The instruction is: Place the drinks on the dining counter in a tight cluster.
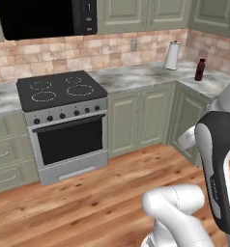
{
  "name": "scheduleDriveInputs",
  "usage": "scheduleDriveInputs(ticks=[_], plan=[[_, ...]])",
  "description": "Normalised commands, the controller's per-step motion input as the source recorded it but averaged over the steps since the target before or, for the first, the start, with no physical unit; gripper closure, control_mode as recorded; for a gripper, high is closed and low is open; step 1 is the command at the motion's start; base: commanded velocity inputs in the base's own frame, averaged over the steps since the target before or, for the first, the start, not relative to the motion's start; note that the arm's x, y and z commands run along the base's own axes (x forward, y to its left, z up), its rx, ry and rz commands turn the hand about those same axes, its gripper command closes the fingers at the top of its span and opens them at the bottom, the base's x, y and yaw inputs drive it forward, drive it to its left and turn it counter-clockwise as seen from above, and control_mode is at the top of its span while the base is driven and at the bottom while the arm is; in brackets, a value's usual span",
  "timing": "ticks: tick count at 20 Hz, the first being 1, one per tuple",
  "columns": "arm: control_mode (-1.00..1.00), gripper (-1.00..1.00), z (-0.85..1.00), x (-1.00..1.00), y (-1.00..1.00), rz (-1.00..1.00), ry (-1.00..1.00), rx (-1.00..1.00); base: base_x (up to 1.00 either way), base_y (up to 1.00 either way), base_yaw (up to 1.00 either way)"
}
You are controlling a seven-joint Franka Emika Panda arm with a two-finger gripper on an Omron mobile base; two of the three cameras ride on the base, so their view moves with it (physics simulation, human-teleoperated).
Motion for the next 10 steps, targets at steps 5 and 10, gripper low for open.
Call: scheduleDriveInputs(ticks=[5,10], plan=[[1.00,-1.00,0.00,0.00,0.00,0.00,0.00,0.00,1.00,-0.04,-0.27],[1.00,-1.00,0.00,0.00,0.00,0.00,0.00,0.00,1.00,-0.23,-0.25]])
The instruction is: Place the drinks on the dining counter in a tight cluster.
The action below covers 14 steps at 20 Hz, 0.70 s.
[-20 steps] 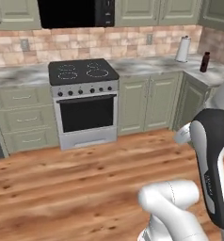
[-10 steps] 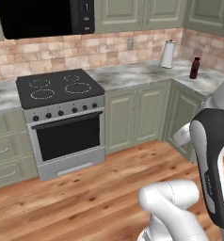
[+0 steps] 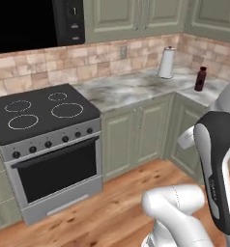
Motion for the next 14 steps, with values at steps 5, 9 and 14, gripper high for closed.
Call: scheduleDriveInputs(ticks=[5,9,14], plan=[[1.00,-1.00,0.00,0.00,0.00,0.00,0.00,0.00,1.00,-0.16,-0.27],[1.00,-1.00,0.00,0.00,0.00,0.00,0.00,0.00,1.00,-0.16,-0.26],[1.00,-1.00,0.00,0.00,0.00,0.00,0.00,0.00,1.00,-0.21,-0.26]])
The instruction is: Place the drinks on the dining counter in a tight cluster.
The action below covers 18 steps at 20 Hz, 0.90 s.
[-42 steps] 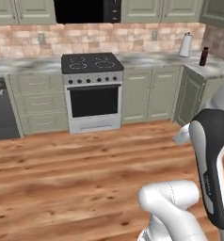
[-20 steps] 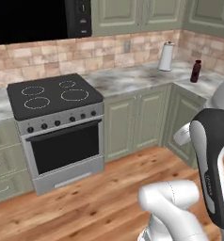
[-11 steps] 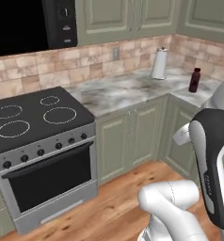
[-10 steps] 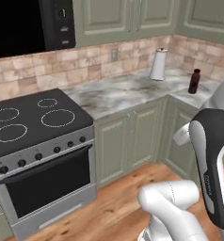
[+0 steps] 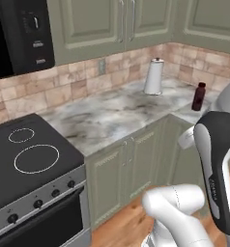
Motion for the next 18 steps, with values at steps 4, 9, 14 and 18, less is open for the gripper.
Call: scheduleDriveInputs(ticks=[4,9,14,18], plan=[[1.00,-1.00,0.00,0.00,0.00,0.00,0.00,0.00,1.00,-0.40,-0.30],[1.00,-1.00,0.00,0.00,0.00,0.00,0.00,0.00,0.97,-0.44,-0.38],[1.00,-1.00,0.00,0.00,0.00,0.00,0.00,0.00,0.92,-0.39,-0.40],[1.00,-1.00,0.00,0.00,0.00,0.00,0.00,0.00,0.56,-0.09,-0.36]])
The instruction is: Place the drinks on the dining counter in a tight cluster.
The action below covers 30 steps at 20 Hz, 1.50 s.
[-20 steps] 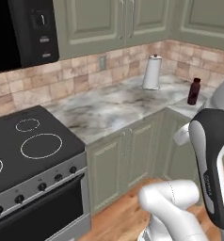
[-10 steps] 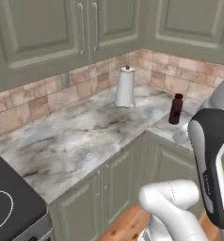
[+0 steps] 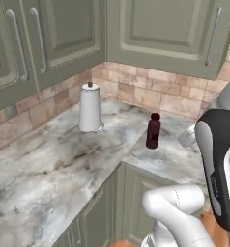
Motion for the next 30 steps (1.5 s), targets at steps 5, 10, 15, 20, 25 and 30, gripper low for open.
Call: scheduleDriveInputs(ticks=[5,10,15,20,25,30], plan=[[1.00,-1.00,0.00,0.00,0.00,0.00,0.00,0.00,0.30,0.23,-0.26],[1.00,-1.00,0.00,0.00,0.00,0.00,0.00,0.00,0.11,0.44,-0.40],[1.00,-1.00,0.00,0.00,0.00,0.00,0.00,0.00,0.59,0.21,-0.56],[1.00,-1.00,0.00,0.00,0.00,0.00,0.00,0.00,0.96,0.46,-0.42],[1.00,-1.00,0.00,0.00,0.00,0.00,0.00,0.00,0.96,0.59,-0.15],[1.00,-1.00,0.00,0.00,0.00,0.00,0.00,0.00,0.63,0.01,0.00]])
